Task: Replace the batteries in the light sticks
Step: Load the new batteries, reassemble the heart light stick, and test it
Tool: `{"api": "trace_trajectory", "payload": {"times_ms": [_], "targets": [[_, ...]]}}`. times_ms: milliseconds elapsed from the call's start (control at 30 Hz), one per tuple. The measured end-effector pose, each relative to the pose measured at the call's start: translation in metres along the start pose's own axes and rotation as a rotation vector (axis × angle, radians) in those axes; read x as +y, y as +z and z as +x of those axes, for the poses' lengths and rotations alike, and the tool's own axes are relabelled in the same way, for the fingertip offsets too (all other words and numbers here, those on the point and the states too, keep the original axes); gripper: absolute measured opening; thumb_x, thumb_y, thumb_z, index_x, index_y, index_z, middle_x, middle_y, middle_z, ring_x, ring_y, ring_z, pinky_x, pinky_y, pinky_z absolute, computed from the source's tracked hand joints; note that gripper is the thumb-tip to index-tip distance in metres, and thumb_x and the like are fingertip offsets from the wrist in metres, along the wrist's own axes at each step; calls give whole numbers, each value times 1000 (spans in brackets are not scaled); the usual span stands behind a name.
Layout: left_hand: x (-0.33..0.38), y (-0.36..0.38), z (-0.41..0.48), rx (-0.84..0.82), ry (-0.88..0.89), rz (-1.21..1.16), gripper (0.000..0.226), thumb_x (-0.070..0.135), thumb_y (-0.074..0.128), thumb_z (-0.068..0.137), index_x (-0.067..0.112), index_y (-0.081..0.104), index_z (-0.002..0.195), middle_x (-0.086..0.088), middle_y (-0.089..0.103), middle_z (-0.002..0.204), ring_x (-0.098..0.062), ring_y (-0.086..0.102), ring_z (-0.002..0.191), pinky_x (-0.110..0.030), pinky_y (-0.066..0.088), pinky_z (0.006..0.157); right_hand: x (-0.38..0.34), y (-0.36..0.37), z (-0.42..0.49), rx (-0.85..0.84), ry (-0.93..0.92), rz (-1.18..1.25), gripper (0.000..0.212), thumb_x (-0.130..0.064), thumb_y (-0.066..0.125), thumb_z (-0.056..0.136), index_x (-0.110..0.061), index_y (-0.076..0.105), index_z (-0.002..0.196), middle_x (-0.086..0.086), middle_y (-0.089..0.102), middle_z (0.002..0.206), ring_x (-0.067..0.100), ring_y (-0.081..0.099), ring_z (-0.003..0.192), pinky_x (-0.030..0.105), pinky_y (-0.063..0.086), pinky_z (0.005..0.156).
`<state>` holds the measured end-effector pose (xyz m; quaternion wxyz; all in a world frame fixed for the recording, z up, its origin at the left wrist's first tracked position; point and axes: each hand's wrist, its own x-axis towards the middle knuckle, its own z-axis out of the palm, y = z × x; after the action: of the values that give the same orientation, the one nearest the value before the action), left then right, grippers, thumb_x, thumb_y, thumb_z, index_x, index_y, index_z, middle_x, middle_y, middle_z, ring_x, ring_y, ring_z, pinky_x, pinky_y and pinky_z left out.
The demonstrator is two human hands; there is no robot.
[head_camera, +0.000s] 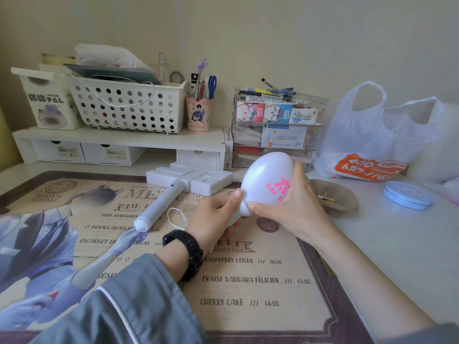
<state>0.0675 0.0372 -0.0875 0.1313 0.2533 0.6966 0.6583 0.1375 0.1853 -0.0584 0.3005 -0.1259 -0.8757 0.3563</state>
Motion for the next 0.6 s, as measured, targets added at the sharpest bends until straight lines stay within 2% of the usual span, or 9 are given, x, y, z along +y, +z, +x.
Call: {"api": "trace_trajectory", "payload": {"times_ms": [67, 167, 333, 433, 500, 600], "targets": [[-1, 0, 1, 11, -2, 0, 51, 46, 48, 92, 3, 74, 84, -3, 56, 56, -6, 43, 40, -20, 34, 45, 0, 1, 0, 8, -12, -10, 89, -34, 89, 55, -23, 33, 123, -1, 49, 115, 19, 48, 105, 30, 39, 74], [-2, -1, 2, 21, 4, 12, 51, 47, 47, 92, 5, 75, 82, 0, 57, 55, -7, 45, 43, -20, 35, 46, 1, 2, 0, -5, 3, 4, 89, -34, 88, 56, -25, 31, 123, -1, 47, 117, 18, 46, 107, 29, 37, 73], [-1, -1, 5, 45, -42, -83, 53, 42, 41, 97, 5, 70, 72, -11, 58, 59, -10, 46, 41, -24, 36, 51, -1, 5, 0, -24, 53, 136, 87, -36, 90, 51, -26, 33, 117, -1, 51, 119, 19, 51, 112, 40, 48, 89], [-1, -2, 6, 47, -66, -109, 54, 41, 42, 97, 0, 70, 75, -16, 57, 62, -13, 47, 41, -26, 36, 52, -1, 7, -2, -19, 60, 128, 90, -39, 89, 49, -26, 33, 119, -1, 51, 120, 20, 51, 111, 38, 48, 87], [-2, -3, 5, 46, -59, -106, 51, 42, 45, 96, 3, 70, 74, -14, 58, 61, -13, 46, 43, -26, 37, 53, -1, 7, -2, -12, 57, 113, 87, -34, 90, 53, -26, 33, 118, -1, 51, 119, 20, 50, 110, 34, 46, 82], [-2, -2, 4, 42, -30, -105, 48, 41, 47, 94, 5, 72, 74, -9, 59, 58, -12, 46, 43, -25, 38, 53, 2, 8, -1, -17, 81, 164, 89, -34, 90, 51, -28, 34, 119, -1, 51, 118, 20, 52, 110, 41, 50, 87]]}}
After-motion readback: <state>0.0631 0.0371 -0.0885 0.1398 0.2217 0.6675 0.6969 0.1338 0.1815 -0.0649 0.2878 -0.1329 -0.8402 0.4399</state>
